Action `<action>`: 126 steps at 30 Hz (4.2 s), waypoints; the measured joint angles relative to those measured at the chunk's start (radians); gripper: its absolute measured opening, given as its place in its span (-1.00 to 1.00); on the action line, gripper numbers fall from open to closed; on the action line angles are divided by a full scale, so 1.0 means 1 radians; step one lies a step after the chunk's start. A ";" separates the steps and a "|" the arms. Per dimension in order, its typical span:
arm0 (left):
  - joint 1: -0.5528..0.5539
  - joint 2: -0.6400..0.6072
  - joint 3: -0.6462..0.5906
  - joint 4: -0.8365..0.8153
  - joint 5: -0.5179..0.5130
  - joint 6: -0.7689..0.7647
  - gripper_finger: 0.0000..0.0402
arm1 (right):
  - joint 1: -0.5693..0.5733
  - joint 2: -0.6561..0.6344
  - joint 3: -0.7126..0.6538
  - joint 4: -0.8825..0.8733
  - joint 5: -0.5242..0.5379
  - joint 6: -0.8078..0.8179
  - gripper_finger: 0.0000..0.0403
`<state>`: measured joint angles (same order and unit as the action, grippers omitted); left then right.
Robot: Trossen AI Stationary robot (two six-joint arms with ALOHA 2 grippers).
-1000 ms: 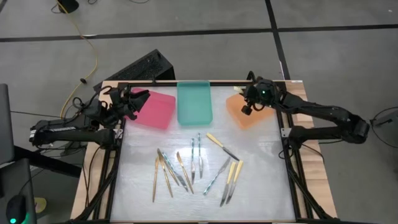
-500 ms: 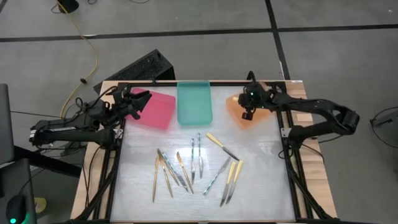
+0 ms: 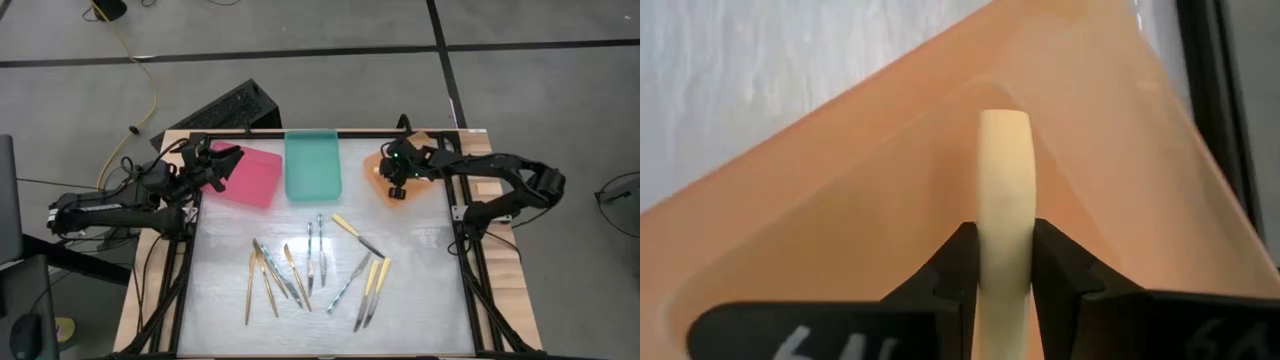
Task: Sort silverware by color (type)
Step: Put the yellow knife into the orange bin, then put the white and blue knife into the green bin
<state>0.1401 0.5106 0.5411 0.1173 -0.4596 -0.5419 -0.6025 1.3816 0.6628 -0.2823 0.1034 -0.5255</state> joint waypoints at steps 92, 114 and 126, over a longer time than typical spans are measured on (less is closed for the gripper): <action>0.000 0.000 0.000 -0.014 0.111 -0.057 -0.18 | 0.041 -0.085 0.100 -0.160 0.048 0.269 0.23; 0.000 0.000 0.000 -0.015 0.111 -0.045 -0.18 | 0.381 -0.085 0.350 -0.004 -0.150 0.682 0.27; 0.000 0.000 -0.001 -0.086 0.114 0.011 -0.18 | 0.698 -0.084 0.350 0.010 0.081 0.762 0.27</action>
<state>0.1398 0.5106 0.5404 0.0310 -0.3458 -0.5310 0.0959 1.2976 1.0126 -0.2725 0.1841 0.2363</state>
